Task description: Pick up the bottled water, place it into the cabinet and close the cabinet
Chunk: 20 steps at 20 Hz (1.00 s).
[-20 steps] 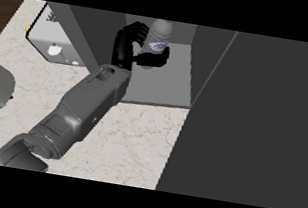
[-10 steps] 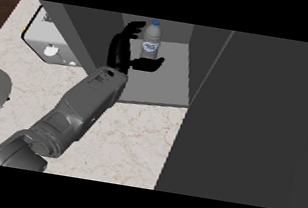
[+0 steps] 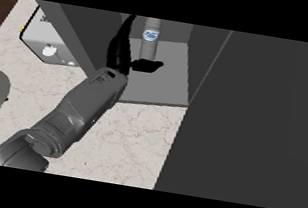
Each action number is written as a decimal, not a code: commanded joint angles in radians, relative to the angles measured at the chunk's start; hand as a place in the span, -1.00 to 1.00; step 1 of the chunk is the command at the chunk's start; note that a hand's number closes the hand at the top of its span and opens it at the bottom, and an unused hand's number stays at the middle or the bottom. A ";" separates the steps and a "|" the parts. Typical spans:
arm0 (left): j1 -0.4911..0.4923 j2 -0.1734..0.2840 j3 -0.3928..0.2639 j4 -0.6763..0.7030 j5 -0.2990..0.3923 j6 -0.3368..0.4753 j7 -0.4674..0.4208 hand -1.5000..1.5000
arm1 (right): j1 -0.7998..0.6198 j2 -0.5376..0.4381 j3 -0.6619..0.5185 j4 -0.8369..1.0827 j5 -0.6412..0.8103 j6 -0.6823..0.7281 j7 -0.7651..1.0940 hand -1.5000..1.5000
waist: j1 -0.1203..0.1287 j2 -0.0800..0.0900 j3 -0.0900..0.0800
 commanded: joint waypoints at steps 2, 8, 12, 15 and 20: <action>0.029 0.009 0.026 -0.029 0.017 -0.038 -0.046 -1.00 | 0.042 -0.036 0.036 -0.099 0.033 0.009 0.026 -1.00 | 0.002 -0.003 -0.001; 0.058 -0.006 0.066 -0.131 0.063 -0.210 -0.181 1.00 | 0.034 -0.032 0.019 -0.087 0.015 -0.004 0.044 -1.00 | 0.011 -0.008 -0.002; 0.056 -0.006 0.104 -0.187 0.125 -0.348 -0.240 1.00 | 0.016 -0.026 0.035 -0.052 0.021 0.007 0.021 -1.00 | 0.019 -0.013 -0.001; 0.053 -0.006 0.106 -0.195 0.130 -0.431 -0.232 1.00 | 0.037 -0.036 0.030 -0.100 0.049 -0.017 0.044 -1.00 | 0.043 -0.021 -0.001; 0.074 -0.006 0.066 -0.259 0.222 -0.578 -0.213 1.00 | -0.019 0.020 0.037 -0.059 0.050 -0.045 0.068 -1.00 | 0.052 -0.027 -0.001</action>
